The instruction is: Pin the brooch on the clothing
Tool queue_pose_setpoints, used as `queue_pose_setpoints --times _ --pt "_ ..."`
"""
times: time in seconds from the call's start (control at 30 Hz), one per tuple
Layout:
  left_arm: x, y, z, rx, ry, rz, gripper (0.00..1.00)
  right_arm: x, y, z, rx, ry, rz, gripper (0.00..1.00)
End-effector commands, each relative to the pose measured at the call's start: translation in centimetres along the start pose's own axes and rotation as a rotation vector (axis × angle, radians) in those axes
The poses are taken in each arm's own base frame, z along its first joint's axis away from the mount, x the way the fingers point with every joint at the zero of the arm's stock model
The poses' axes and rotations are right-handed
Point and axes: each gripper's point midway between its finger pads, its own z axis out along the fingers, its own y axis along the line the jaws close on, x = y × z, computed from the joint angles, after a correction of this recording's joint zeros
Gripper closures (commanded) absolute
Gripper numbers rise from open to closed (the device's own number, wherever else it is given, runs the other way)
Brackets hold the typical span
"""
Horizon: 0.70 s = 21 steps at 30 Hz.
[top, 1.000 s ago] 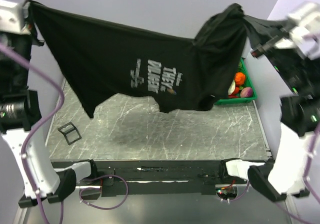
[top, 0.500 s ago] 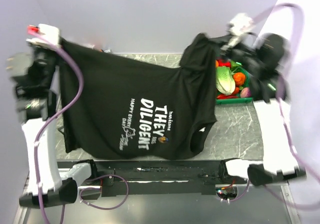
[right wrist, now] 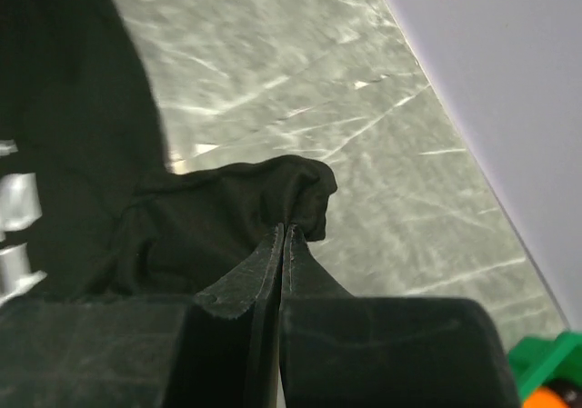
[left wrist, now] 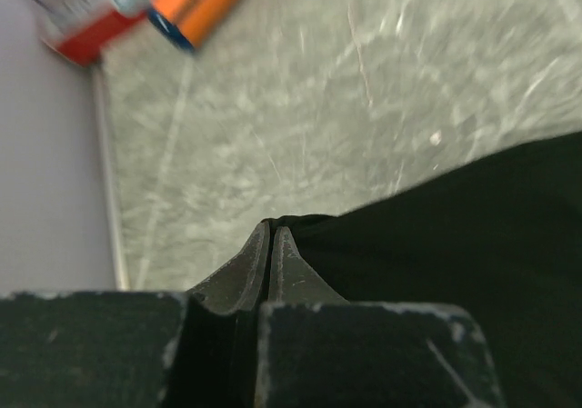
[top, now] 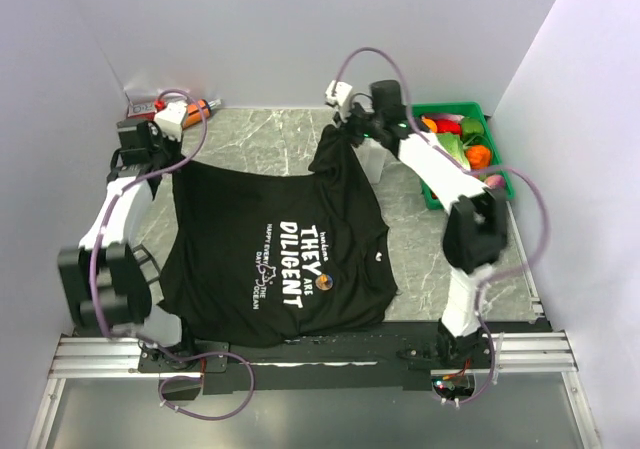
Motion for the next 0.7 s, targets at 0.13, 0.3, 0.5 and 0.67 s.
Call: queue_pose_setpoints --times 0.13,0.3,0.5,0.67 --pt "-1.4 5.2 5.6 -0.108 0.001 0.003 0.99 -1.9 -9.9 7.1 0.309 -0.005 -0.181 1.00" --pt "-1.3 7.2 7.8 -0.187 -0.004 -0.008 0.99 -1.6 -13.1 9.1 0.466 -0.027 -0.201 1.00" --pt "-4.9 9.6 9.6 -0.265 -0.109 -0.029 0.99 -1.6 -15.7 10.0 0.623 -0.060 -0.220 1.00" --pt "-7.9 9.1 10.2 -0.232 -0.148 -0.051 0.76 -2.7 -14.1 9.2 0.548 -0.090 -0.178 0.44"
